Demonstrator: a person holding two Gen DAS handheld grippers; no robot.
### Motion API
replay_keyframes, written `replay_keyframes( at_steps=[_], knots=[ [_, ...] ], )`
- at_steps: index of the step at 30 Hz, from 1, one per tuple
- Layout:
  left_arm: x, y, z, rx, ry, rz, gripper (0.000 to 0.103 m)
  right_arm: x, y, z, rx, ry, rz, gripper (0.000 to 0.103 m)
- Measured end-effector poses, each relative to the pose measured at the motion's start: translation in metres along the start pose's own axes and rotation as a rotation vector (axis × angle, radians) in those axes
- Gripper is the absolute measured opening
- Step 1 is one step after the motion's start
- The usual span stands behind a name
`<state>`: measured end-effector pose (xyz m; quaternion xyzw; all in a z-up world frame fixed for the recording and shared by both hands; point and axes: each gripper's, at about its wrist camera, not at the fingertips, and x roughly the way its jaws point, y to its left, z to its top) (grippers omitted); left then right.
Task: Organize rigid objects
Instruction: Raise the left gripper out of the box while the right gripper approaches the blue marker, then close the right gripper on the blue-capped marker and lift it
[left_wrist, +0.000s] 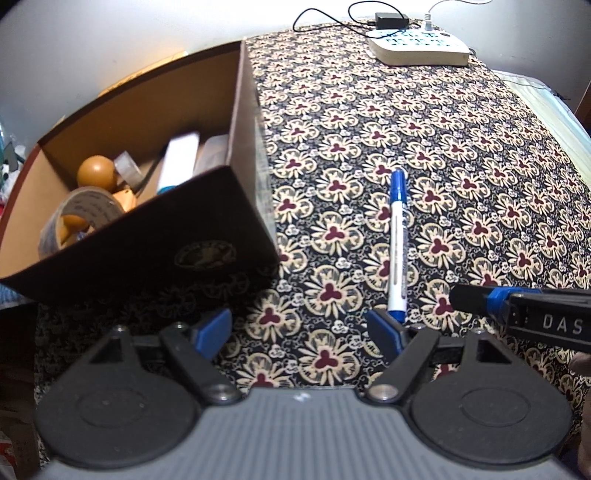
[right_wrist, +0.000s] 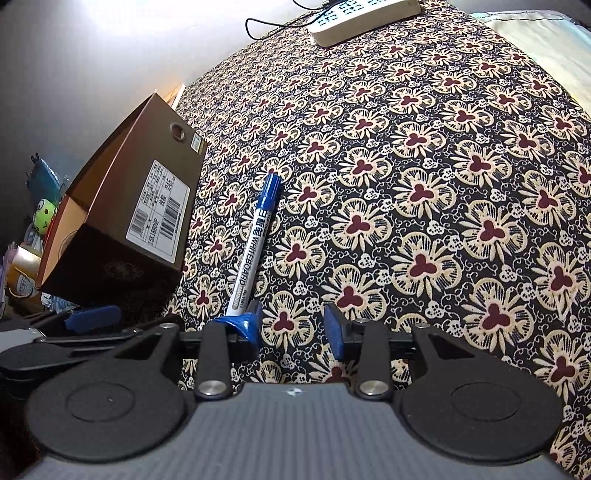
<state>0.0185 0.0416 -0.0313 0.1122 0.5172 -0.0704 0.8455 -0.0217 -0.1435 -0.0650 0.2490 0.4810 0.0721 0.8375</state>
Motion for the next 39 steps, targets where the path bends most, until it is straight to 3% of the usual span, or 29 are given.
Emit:
replay_keyframes(
  at_steps=[15, 20, 32, 34, 35, 36, 39],
  knots=[
    [0.016, -0.008, 0.006, 0.025, 0.02, -0.05, 0.08, 0.011, 0.005, 0.006, -0.019, -0.001, 0.025, 0.024],
    [0.019, -0.011, 0.006, 0.03, 0.001, -0.098, 0.08, 0.014, -0.007, 0.013, 0.017, 0.032, 0.103, 0.026],
    [0.022, -0.035, 0.014, 0.111, -0.088, -0.214, 0.079, 0.014, -0.021, 0.023, 0.071, -0.014, 0.102, 0.019],
    [0.027, -0.038, 0.014, 0.119, -0.084, -0.217, 0.072, 0.013, -0.023, 0.025, 0.072, -0.018, 0.101, 0.018],
    [0.031, -0.039, 0.015, 0.122, -0.068, -0.228, 0.058, 0.013, -0.024, 0.026, 0.074, -0.019, 0.1, 0.018],
    [0.035, -0.039, 0.015, 0.117, -0.053, -0.234, 0.053, 0.013, -0.025, 0.026, 0.077, -0.021, 0.1, 0.018],
    [0.042, -0.038, 0.011, 0.109, -0.046, -0.234, 0.053, 0.011, -0.027, 0.027, 0.081, -0.022, 0.105, 0.018]
  ],
)
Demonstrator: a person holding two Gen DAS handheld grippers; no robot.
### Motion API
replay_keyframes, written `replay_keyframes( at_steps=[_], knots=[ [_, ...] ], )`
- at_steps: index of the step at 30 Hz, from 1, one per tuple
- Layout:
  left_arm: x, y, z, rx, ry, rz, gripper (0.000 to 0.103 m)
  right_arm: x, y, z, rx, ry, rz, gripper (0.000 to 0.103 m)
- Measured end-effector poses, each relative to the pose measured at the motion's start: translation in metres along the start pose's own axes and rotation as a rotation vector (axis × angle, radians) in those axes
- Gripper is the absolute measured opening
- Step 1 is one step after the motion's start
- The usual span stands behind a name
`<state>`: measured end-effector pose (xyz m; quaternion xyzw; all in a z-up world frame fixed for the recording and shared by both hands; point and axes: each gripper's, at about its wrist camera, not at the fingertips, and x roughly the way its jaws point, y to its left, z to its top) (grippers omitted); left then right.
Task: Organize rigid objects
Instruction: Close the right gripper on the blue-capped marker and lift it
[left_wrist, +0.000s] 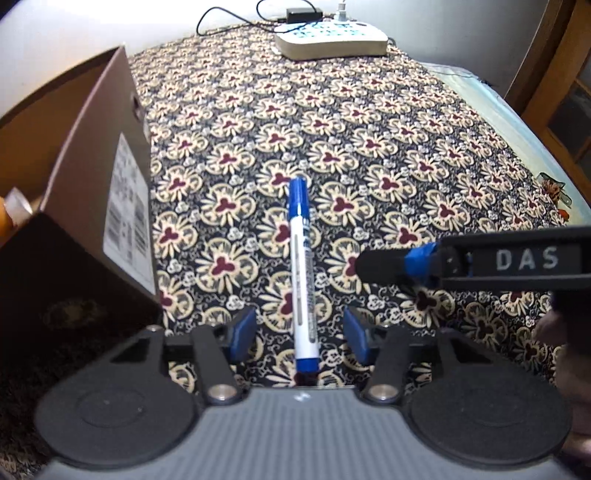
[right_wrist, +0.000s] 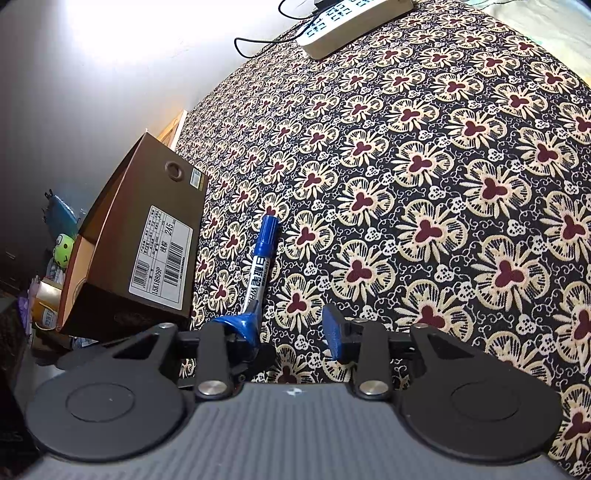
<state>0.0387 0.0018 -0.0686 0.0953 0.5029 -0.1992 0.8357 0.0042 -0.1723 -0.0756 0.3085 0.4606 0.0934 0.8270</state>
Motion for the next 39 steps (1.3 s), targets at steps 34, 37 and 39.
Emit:
replay_keyframes(
  at_steps=[34, 37, 39],
  knots=[
    [-0.034, 0.015, -0.022, -0.091, -0.053, -0.309, 0.008, 0.031, 0.021, -0.02, 0.083, 0.043, 0.088, 0.008],
    [-0.04, 0.016, -0.026, -0.082, -0.058, -0.318, 0.008, 0.028, 0.019, -0.022, 0.108, 0.048, 0.109, 0.0],
    [-0.046, 0.019, -0.028, -0.077, -0.07, -0.332, 0.008, 0.023, 0.022, -0.024, 0.103, 0.036, 0.139, 0.0]
  ],
)
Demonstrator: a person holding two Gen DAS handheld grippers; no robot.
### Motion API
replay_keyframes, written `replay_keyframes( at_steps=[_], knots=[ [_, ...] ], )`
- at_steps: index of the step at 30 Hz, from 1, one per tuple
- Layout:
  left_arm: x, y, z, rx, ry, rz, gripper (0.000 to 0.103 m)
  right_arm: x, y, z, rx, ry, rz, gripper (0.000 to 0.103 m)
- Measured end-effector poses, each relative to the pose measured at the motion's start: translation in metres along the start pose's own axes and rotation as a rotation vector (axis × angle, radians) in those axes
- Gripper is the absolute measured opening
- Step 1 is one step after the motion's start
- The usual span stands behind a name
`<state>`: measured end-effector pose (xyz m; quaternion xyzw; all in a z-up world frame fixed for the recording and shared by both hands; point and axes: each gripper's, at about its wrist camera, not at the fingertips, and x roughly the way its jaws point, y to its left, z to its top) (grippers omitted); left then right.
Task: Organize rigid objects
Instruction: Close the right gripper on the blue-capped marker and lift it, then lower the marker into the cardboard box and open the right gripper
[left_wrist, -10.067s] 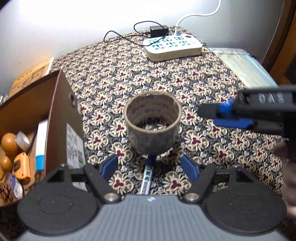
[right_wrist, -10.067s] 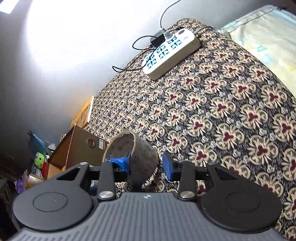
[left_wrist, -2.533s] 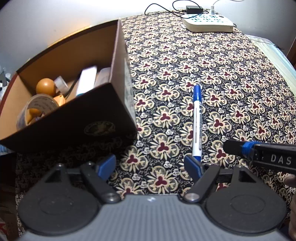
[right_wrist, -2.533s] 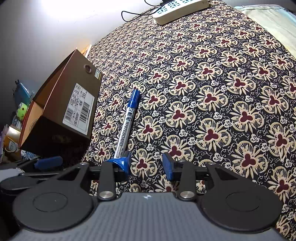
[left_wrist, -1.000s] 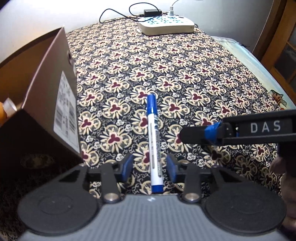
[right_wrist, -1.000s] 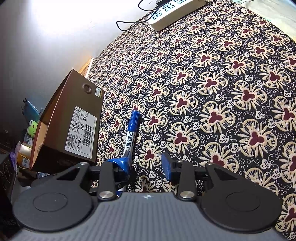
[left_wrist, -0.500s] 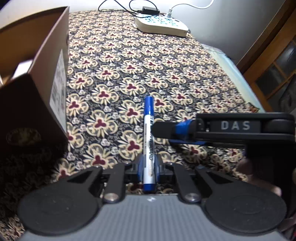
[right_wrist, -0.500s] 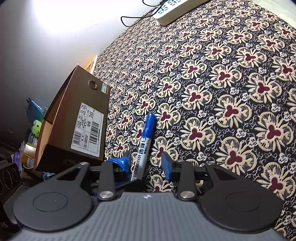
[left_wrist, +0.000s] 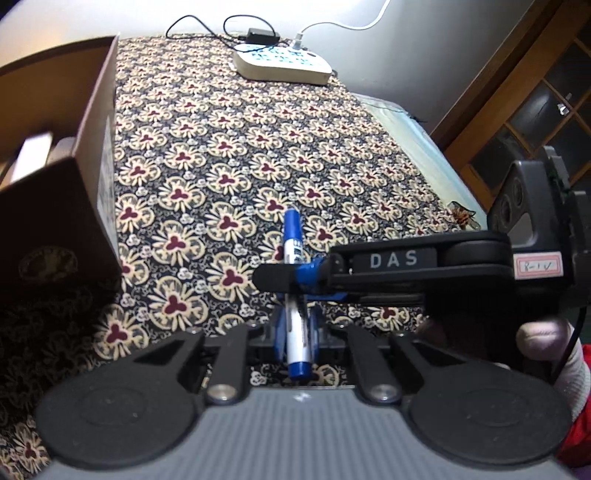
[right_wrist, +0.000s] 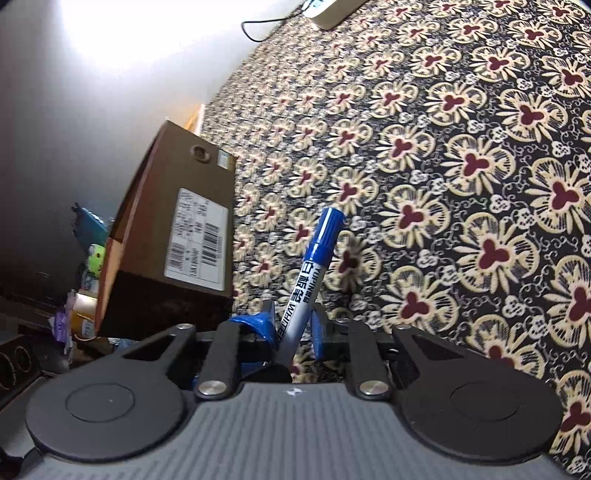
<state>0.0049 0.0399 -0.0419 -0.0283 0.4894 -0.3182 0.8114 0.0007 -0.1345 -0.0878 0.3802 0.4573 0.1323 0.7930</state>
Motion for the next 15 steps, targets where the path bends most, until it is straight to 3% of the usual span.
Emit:
replay_keyframes(
  at_steps=[7, 11, 15],
  knots=[
    [-0.048, 0.008, 0.01, 0.04, -0.106, -0.016, 0.008, -0.012, 0.047, 0.006, -0.082, -0.064, 0.086, 0.0],
    [-0.085, 0.024, 0.027, 0.048, -0.195, -0.029, 0.008, -0.009, 0.101, 0.021, -0.196, -0.073, 0.127, 0.0],
    [-0.118, 0.044, 0.042, 0.065, -0.287, 0.017, 0.008, 0.012, 0.157, 0.034, -0.337, -0.087, 0.116, 0.0]
  ],
)
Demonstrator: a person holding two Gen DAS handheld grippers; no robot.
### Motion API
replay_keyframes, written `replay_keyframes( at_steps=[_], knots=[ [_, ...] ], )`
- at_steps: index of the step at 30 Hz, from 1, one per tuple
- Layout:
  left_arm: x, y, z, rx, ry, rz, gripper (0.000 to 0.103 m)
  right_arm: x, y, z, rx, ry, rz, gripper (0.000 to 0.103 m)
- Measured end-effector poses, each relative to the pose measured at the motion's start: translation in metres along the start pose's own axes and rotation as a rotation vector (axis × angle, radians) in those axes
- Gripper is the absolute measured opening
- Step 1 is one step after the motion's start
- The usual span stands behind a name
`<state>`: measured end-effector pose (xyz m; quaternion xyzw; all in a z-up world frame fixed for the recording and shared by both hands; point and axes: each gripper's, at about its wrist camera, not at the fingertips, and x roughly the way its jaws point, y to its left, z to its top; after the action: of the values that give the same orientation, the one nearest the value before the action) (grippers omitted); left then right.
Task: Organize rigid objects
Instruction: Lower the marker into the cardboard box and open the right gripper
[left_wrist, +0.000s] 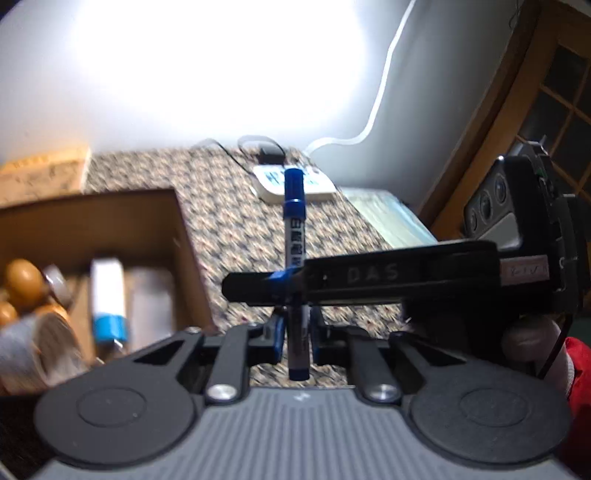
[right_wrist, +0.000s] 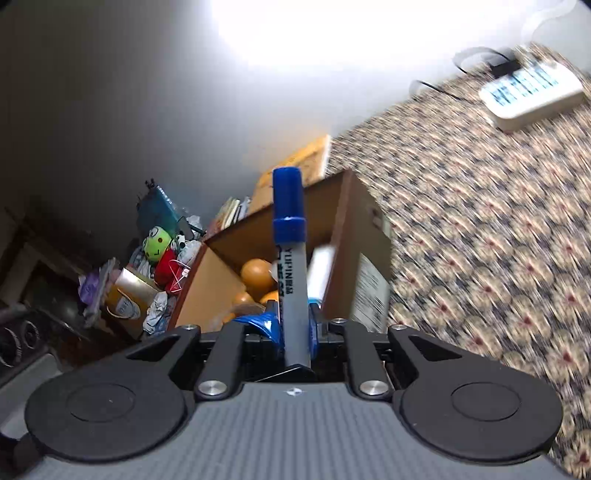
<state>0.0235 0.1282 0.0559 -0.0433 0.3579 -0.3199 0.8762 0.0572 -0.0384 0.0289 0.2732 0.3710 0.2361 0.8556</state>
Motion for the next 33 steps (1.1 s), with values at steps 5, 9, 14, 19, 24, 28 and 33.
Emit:
replay_keyframes(
  at_steps=[5, 9, 14, 19, 24, 28, 33],
  knots=[
    [-0.016, 0.052, 0.013, -0.054, -0.035, 0.046, 0.008, 0.044, 0.028, 0.024, -0.064, 0.017, -0.008, 0.0],
    [-0.009, 0.094, 0.012, -0.123, 0.0, 0.087, 0.008, 0.089, 0.043, 0.027, -0.15, 0.061, -0.095, 0.0],
    [0.01, 0.127, -0.001, -0.188, 0.075, 0.126, 0.008, 0.132, 0.046, 0.016, -0.17, 0.161, -0.197, 0.0],
    [0.017, 0.148, -0.013, -0.184, 0.108, 0.173, 0.008, 0.135, 0.043, 0.013, -0.12, 0.14, -0.225, 0.0],
    [0.01, 0.157, -0.013, -0.197, 0.113, 0.18, 0.01, 0.118, 0.036, 0.009, -0.051, 0.107, -0.23, 0.0],
    [0.012, 0.154, -0.009, -0.186, 0.136, 0.232, 0.01, 0.098, 0.045, 0.004, -0.077, 0.068, -0.249, 0.002],
    [0.011, 0.149, 0.0, -0.173, 0.155, 0.327, 0.039, 0.077, 0.048, -0.001, -0.08, 0.048, -0.283, 0.007]
  ],
)
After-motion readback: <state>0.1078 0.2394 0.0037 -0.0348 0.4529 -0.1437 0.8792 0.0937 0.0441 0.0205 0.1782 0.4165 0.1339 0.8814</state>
